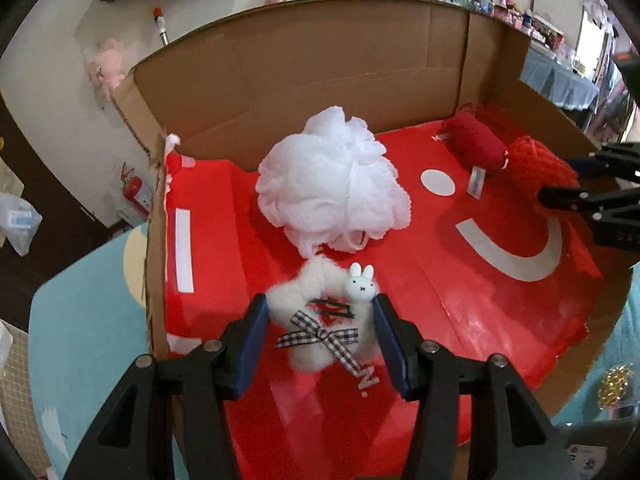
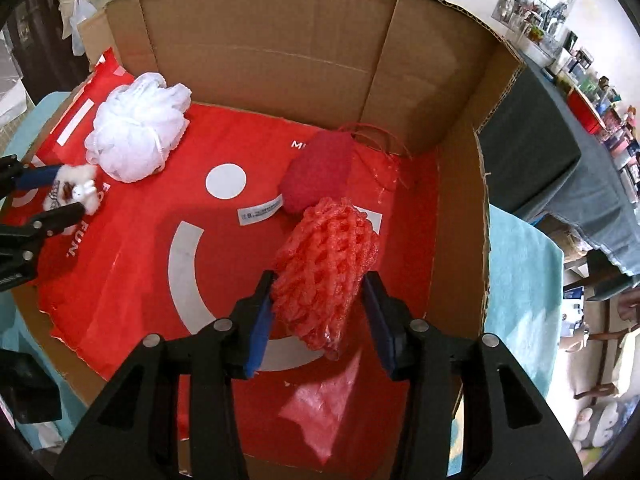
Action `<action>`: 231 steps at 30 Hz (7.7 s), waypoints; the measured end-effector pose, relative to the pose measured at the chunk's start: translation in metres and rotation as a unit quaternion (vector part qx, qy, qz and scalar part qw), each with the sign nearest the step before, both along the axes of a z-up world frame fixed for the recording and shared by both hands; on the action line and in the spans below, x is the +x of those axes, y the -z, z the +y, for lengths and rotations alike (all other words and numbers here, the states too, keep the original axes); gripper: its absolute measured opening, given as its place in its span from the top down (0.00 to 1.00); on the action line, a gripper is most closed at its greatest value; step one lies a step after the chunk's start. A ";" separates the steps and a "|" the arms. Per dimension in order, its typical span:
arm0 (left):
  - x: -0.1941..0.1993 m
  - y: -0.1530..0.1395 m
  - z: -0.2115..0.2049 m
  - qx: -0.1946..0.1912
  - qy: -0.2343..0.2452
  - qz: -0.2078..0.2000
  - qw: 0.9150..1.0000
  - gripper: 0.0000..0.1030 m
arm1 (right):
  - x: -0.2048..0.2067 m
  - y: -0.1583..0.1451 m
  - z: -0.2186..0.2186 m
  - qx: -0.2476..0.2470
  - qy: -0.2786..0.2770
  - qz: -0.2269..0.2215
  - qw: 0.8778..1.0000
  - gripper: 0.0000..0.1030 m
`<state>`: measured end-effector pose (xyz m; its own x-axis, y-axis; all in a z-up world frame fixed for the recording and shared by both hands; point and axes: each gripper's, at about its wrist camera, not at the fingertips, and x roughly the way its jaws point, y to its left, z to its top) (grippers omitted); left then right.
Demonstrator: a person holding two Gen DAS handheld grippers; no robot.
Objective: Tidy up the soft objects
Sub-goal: 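Carry the bunny and red mesh net into the box and release both, then withdraw both tools from the box, then move both open tools toward the soft items on the table, then grasp the beige round powder puff with the left tool while the right tool grasps the white cotton wad, then lift both held items and carry them over the red-lined box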
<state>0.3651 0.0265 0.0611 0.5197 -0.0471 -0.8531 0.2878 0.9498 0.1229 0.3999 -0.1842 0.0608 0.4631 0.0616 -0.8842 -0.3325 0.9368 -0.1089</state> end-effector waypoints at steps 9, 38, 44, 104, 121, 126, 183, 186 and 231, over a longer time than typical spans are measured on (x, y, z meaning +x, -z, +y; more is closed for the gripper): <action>-0.002 0.006 -0.005 0.017 -0.004 0.001 1.000 0.45 | -0.007 0.009 0.012 -0.060 -0.012 -0.020 0.998 0.44; -0.223 -0.164 -0.009 -0.118 -0.016 -0.266 0.957 0.00 | -0.226 -0.181 -0.029 0.091 0.015 -0.258 0.962 0.10; -0.288 -0.173 -0.011 -0.152 -0.015 -0.301 0.941 0.00 | -0.306 -0.196 -0.038 0.144 0.014 -0.304 0.942 0.05; -0.324 0.023 0.012 -0.145 -0.103 -0.166 0.970 0.00 | -0.353 0.044 -0.032 0.162 0.116 -0.185 0.962 0.04; -0.299 0.020 0.059 -0.124 -0.069 -0.120 0.983 0.00 | -0.312 0.048 0.004 0.185 0.031 -0.113 0.976 0.04; -0.286 0.033 0.067 -0.118 -0.053 -0.083 0.988 0.13 | -0.313 0.052 0.017 0.179 -0.011 -0.106 0.978 0.04; -0.293 -0.006 -0.022 -0.237 0.094 -0.090 0.963 0.81 | -0.327 0.009 -0.002 0.170 -0.051 -0.164 0.970 0.82; -0.292 -0.005 -0.019 -0.236 0.092 -0.091 0.963 0.81 | -0.326 0.010 -0.002 0.170 -0.048 -0.164 0.971 0.82; -0.302 0.004 0.092 -0.237 -0.040 -0.092 0.966 0.81 | -0.328 0.004 -0.066 0.172 0.028 -0.173 0.969 0.81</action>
<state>0.0629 0.1185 0.0570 0.6781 -0.3629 -0.6392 0.2259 0.9304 -0.2886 0.0721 -0.2501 0.0566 0.7393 0.2905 -0.6075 -0.2787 0.9533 0.1167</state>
